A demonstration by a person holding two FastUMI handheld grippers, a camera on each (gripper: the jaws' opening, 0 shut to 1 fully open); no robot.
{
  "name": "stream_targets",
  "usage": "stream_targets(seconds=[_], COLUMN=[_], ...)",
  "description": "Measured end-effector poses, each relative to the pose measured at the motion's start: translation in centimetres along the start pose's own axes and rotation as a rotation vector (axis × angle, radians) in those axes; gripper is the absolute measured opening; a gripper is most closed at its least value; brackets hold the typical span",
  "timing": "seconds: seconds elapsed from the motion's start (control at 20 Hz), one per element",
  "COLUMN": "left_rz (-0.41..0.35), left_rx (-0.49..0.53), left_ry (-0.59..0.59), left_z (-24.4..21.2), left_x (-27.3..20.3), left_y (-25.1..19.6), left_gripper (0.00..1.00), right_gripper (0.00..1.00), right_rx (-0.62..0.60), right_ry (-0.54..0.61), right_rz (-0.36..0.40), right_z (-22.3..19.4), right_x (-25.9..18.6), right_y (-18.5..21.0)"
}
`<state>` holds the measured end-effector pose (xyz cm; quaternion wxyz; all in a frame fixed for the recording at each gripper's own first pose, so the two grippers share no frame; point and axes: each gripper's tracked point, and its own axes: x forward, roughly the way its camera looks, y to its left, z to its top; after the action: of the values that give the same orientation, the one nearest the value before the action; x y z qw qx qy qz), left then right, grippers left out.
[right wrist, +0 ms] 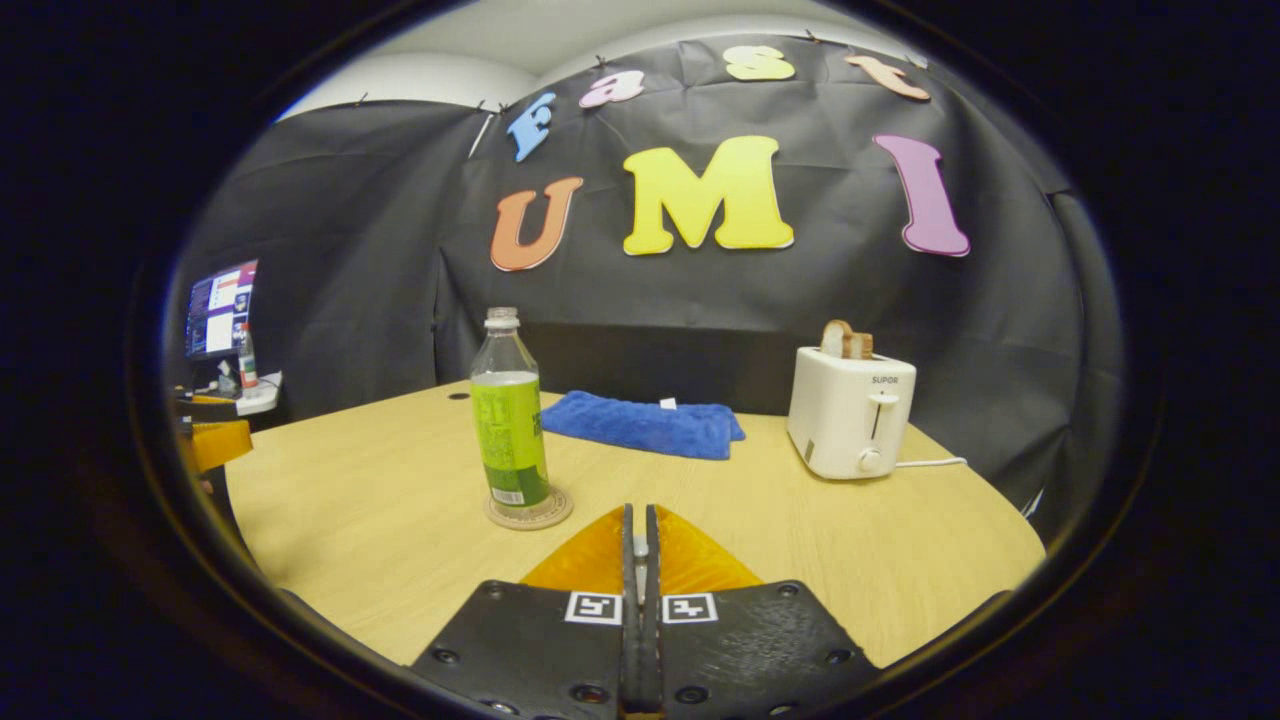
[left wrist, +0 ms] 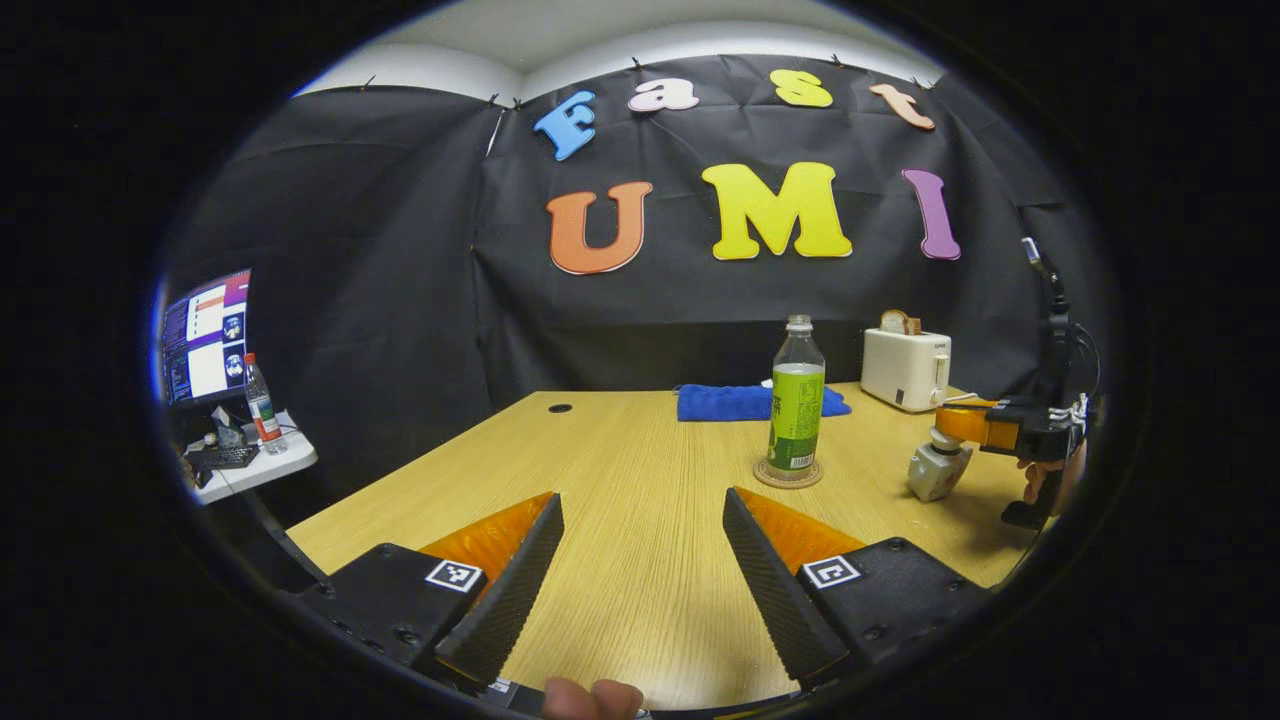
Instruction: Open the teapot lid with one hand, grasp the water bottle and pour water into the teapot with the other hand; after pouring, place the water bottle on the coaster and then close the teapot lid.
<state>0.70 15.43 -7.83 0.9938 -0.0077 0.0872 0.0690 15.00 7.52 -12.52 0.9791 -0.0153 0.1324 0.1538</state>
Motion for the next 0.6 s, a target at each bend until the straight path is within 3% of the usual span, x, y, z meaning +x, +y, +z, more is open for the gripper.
stream_targets(seconds=[0.6], left_rz=[-0.019], left_rx=[0.003], left_ry=[-0.013], left_z=[0.6], left_x=[0.0], left_y=[-1.0], left_gripper=[1.00], right_gripper=[0.00], right_rx=[0.039], right_ry=[0.015], right_rz=[0.001], right_z=[-1.3], right_x=[0.1], right_y=[-0.1])
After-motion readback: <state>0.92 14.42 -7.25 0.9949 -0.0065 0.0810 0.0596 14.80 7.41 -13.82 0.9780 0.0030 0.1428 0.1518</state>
